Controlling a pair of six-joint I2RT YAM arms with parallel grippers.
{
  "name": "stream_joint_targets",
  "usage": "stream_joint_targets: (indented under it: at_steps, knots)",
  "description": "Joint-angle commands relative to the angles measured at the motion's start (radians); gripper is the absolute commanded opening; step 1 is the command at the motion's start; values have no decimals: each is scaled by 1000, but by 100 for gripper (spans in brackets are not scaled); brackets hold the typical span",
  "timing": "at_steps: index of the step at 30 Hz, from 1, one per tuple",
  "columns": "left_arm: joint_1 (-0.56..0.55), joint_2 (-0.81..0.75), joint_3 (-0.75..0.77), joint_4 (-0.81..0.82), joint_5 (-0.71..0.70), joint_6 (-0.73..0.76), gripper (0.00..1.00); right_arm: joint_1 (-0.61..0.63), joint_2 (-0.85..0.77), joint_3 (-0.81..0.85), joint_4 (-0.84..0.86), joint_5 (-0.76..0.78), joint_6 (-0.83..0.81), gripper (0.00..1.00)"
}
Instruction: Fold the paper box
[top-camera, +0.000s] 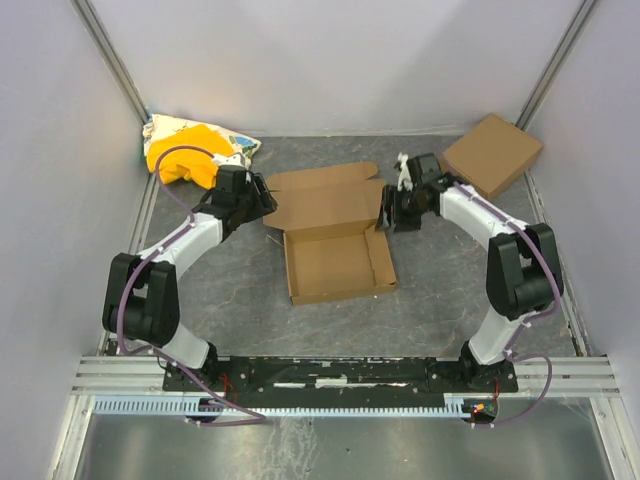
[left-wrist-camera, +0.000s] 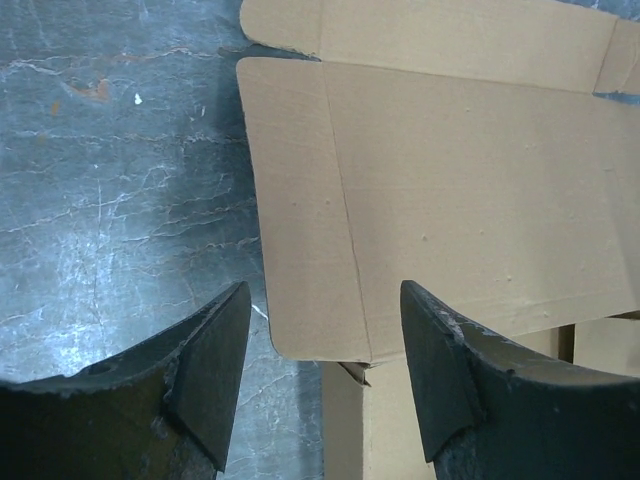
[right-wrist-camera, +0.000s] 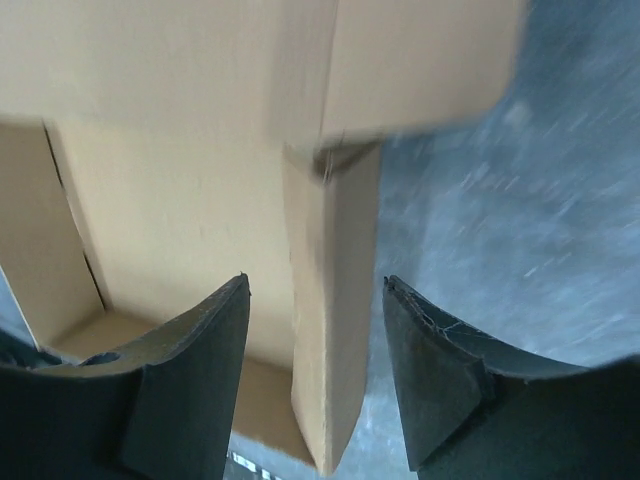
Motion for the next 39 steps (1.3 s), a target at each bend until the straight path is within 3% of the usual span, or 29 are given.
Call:
stream_joint_targets:
  at_steps: [1,10,23,27,32,36,39]
  knots:
    - [1,45,46,28,54,11,68,32,-114,-168,77,-96,-14,63]
    - [-1,165,157,-71,117,25,66,79,-128,-232,51,-9,-9,62]
    - [-1,257,318,-83,198,48,65,106,-181,-289,89,124,74,59]
    - [-1,198,288,-78,182,49,65,108,-212,-289,79,160,87,59]
    - [-1,13,232,-96,57,103,67,130,-177,-269,82,163,100,58]
    - [0,-121,133,-27,0,122,67,175,-107,-223,58,209,100,50]
    - [-1,-178,83,1,-51,137,66,212,-60,-178,16,270,106,38]
